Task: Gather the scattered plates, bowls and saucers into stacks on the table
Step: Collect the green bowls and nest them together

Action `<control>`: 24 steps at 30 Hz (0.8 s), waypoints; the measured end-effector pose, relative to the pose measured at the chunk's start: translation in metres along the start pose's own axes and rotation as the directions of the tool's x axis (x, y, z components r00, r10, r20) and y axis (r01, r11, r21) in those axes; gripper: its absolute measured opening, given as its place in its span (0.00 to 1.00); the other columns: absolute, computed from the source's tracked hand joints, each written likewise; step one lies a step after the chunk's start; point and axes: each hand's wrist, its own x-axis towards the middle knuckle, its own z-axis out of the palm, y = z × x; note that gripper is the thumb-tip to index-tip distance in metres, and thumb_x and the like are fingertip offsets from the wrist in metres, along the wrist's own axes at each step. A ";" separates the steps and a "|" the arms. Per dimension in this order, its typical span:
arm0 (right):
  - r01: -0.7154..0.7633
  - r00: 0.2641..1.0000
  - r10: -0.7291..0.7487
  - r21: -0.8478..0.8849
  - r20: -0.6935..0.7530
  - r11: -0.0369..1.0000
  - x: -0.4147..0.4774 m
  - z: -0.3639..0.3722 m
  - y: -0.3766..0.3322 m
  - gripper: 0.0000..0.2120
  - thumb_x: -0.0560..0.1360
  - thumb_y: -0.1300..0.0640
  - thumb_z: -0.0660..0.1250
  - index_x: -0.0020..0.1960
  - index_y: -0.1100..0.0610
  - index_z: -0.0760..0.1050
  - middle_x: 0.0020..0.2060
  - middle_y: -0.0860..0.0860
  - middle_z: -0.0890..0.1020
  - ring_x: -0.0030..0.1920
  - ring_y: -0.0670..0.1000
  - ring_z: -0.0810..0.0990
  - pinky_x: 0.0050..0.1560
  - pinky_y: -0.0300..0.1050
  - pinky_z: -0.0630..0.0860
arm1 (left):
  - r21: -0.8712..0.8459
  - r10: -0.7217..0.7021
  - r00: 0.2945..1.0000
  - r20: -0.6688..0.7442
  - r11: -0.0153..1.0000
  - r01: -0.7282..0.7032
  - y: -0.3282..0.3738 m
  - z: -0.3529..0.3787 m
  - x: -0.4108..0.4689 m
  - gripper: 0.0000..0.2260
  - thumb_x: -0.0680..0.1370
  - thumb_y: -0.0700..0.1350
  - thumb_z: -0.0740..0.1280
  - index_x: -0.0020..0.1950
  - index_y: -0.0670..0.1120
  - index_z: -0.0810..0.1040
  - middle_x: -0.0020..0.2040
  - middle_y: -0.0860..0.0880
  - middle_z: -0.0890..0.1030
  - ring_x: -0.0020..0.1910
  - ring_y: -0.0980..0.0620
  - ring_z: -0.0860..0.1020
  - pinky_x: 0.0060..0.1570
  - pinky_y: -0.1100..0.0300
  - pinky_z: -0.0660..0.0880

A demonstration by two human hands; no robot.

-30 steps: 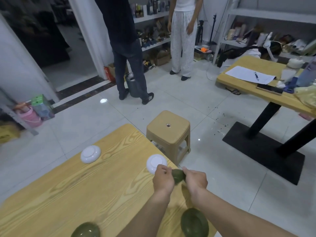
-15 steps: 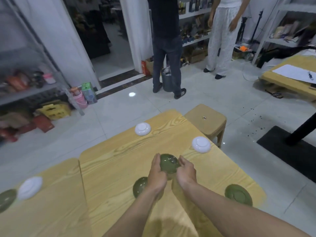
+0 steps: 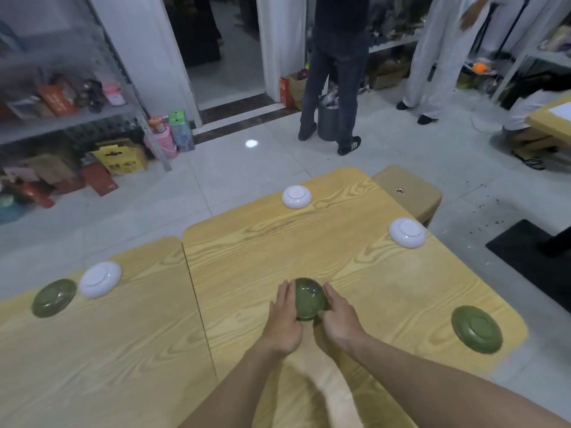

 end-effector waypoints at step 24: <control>-0.284 0.946 0.074 -0.699 -0.315 0.656 -0.130 -0.233 0.115 0.39 0.76 0.29 0.50 0.80 0.44 0.41 0.80 0.54 0.44 0.79 0.57 0.47 0.74 0.58 0.57 | 0.669 0.345 0.867 0.360 0.552 -0.498 0.212 0.120 -0.005 0.35 0.79 0.61 0.52 0.80 0.52 0.40 0.78 0.50 0.32 0.78 0.46 0.36 0.76 0.44 0.44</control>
